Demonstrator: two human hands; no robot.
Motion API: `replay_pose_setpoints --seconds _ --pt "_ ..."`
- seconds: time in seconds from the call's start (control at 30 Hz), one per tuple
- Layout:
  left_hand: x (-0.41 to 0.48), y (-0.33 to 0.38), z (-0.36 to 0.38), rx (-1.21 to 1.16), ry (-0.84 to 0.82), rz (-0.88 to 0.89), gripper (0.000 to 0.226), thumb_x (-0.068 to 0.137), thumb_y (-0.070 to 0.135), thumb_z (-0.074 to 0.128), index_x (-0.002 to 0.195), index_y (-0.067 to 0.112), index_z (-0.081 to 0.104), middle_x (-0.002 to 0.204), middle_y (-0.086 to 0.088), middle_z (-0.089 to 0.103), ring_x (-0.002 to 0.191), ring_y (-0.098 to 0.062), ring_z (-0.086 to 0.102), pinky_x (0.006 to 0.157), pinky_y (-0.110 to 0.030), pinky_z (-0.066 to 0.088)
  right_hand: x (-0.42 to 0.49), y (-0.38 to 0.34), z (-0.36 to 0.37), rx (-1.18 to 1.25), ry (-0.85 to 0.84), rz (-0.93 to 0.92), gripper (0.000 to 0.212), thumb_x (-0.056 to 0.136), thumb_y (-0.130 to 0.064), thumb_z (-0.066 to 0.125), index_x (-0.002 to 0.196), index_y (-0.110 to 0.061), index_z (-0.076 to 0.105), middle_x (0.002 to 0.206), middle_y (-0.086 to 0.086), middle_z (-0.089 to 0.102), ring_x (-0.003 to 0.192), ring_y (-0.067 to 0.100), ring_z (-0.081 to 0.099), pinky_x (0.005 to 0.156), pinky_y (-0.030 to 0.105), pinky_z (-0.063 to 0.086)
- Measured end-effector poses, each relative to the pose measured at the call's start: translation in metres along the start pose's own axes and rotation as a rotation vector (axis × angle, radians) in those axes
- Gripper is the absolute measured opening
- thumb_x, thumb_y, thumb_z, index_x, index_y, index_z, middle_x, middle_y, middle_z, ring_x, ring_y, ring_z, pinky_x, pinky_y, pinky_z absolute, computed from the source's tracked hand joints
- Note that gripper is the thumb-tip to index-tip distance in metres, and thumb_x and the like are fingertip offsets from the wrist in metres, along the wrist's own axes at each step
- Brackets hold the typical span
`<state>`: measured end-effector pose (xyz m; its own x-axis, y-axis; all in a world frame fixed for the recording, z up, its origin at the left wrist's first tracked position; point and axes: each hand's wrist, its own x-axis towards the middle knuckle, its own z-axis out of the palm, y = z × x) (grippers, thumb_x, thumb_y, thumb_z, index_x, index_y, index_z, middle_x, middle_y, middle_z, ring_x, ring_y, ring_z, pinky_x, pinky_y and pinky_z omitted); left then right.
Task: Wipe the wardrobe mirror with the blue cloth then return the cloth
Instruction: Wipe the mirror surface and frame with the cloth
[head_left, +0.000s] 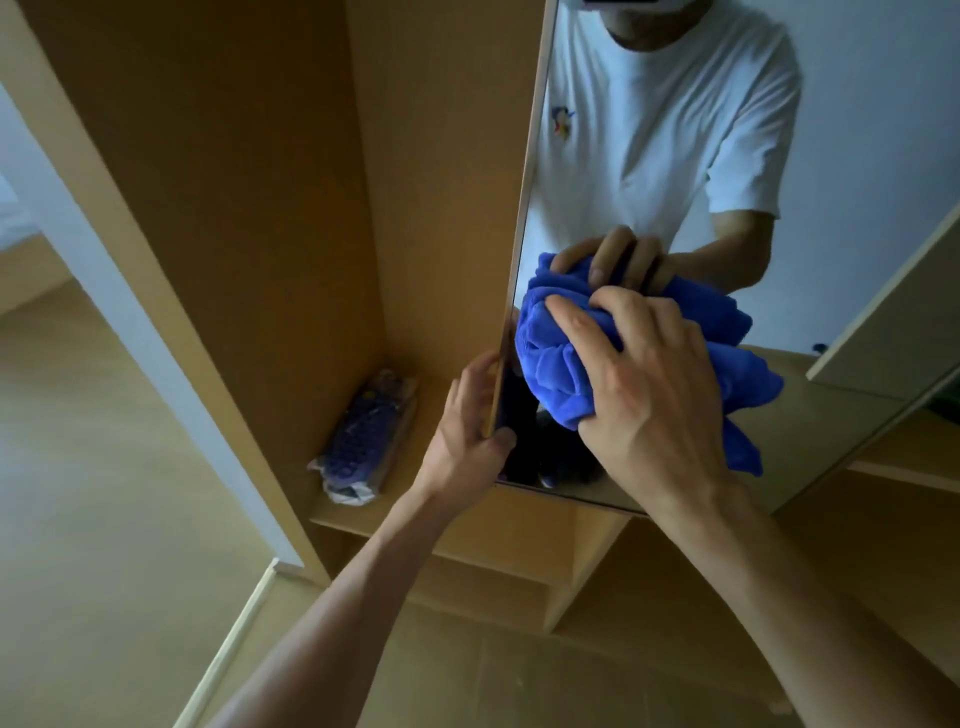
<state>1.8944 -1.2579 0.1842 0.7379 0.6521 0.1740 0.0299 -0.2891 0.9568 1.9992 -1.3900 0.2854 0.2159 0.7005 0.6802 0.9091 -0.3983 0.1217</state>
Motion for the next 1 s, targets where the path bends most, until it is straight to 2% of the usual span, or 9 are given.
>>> replay_pose_setpoints --seconds 0.07,0.17,0.27,0.4,0.5,0.57,0.67,0.8,1.0 --pt "0.002 -0.01 0.002 -0.021 0.023 0.051 0.082 0.074 0.009 0.055 0.143 0.05 0.035 0.14 0.014 0.046 0.128 0.01 0.043 0.099 -0.02 0.042 -0.001 0.0 0.007 -0.033 0.031 -0.028 0.057 0.084 -0.02 0.068 0.139 -0.019 0.053 0.124 0.01 0.057 0.103 0.034 0.053 0.085 0.046 0.041" --pt "0.004 -0.019 0.008 -0.051 0.041 0.129 0.084 0.073 0.007 0.055 0.146 0.045 0.037 0.143 0.009 0.048 0.132 -0.003 0.045 0.098 -0.018 0.042 -0.004 -0.003 0.016 -0.08 0.06 -0.054 0.051 0.086 -0.021 0.06 0.137 -0.02 0.053 0.122 0.009 0.057 0.102 0.034 0.053 0.083 0.046 0.04" --pt "0.003 -0.021 0.009 -0.044 0.057 0.178 0.082 0.073 0.012 0.055 0.144 0.047 0.037 0.138 0.01 0.049 0.126 0.002 0.047 0.089 -0.009 0.042 -0.006 -0.008 0.02 -0.105 0.045 -0.068 0.062 0.076 -0.02 0.049 0.137 -0.02 0.052 0.122 0.009 0.056 0.102 0.035 0.051 0.083 0.047 0.04" --pt "0.004 -0.03 0.012 -0.044 0.069 0.236 0.082 0.076 0.009 0.056 0.146 0.048 0.037 0.131 0.017 0.052 0.122 0.0 0.048 0.09 -0.016 0.039 -0.007 -0.009 0.032 -0.16 0.068 -0.09 0.068 0.069 -0.011 0.065 0.135 -0.02 0.052 0.124 0.01 0.055 0.103 0.037 0.051 0.084 0.05 0.043" --pt "0.008 -0.04 0.014 -0.011 0.094 0.32 0.082 0.077 0.003 0.056 0.142 0.049 0.039 0.111 0.032 0.057 0.121 -0.014 0.048 0.096 -0.024 0.039 -0.006 -0.005 0.036 -0.182 0.114 -0.12 0.063 0.07 -0.011 0.061 0.132 -0.019 0.054 0.125 0.011 0.055 0.105 0.037 0.05 0.085 0.049 0.041" --pt "0.01 -0.047 0.015 0.006 0.109 0.368 0.083 0.073 0.009 0.055 0.145 0.047 0.04 0.112 0.022 0.062 0.12 -0.017 0.051 0.1 -0.031 0.043 -0.006 -0.002 0.037 -0.173 0.156 -0.134 0.056 0.073 -0.017 0.051 0.129 -0.019 0.056 0.121 0.009 0.057 0.101 0.036 0.051 0.082 0.046 0.04" --pt "0.016 -0.056 0.015 0.005 0.139 0.413 0.081 0.072 0.014 0.054 0.138 0.058 0.04 0.111 0.011 0.067 0.118 -0.02 0.056 0.107 -0.041 0.045 -0.003 -0.003 0.036 -0.144 0.175 -0.155 0.06 0.072 -0.022 0.036 0.127 -0.02 0.059 0.116 0.007 0.057 0.096 0.034 0.05 0.078 0.042 0.037" --pt "0.022 -0.066 0.016 0.003 0.143 0.452 0.076 0.078 0.023 0.058 0.139 0.065 0.038 0.115 0.0 0.064 0.109 -0.022 0.06 0.105 -0.054 0.047 -0.003 0.0 0.033 -0.128 0.13 -0.155 0.055 0.079 -0.015 0.055 0.132 -0.028 0.056 0.122 0.002 0.054 0.104 0.031 0.05 0.082 0.041 0.042" --pt "0.022 -0.069 0.017 -0.035 0.108 0.458 0.077 0.072 0.035 0.061 0.136 0.071 0.038 0.125 0.0 0.063 0.118 -0.018 0.061 0.107 -0.05 0.046 -0.005 -0.002 0.036 -0.122 0.093 -0.176 0.052 0.08 -0.017 0.057 0.128 -0.034 0.056 0.119 -0.002 0.053 0.105 0.026 0.05 0.08 0.04 0.045"
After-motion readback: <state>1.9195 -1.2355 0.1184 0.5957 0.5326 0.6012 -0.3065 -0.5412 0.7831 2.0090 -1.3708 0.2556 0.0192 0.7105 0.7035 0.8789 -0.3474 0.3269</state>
